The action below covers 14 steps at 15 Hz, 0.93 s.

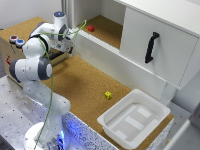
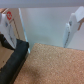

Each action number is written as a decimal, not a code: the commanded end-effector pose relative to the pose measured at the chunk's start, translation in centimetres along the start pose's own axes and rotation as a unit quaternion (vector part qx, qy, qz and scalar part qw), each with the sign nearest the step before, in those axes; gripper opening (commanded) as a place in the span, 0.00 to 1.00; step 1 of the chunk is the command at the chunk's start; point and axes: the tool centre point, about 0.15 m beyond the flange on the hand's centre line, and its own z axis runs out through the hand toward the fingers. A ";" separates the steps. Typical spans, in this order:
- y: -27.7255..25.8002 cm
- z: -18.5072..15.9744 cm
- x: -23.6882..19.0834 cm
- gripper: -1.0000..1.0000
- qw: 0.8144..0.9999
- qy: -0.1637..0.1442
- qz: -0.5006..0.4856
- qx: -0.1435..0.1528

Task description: Grasp the drawer handle, then close it

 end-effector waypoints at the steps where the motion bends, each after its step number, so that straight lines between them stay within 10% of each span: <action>1: -2.2 -2.7 1.3 1.00 0.998 0.016 -0.060 0.014; 14: -18.9 -14.2 -5.0 1.00 0.887 -0.052 -0.459 -0.004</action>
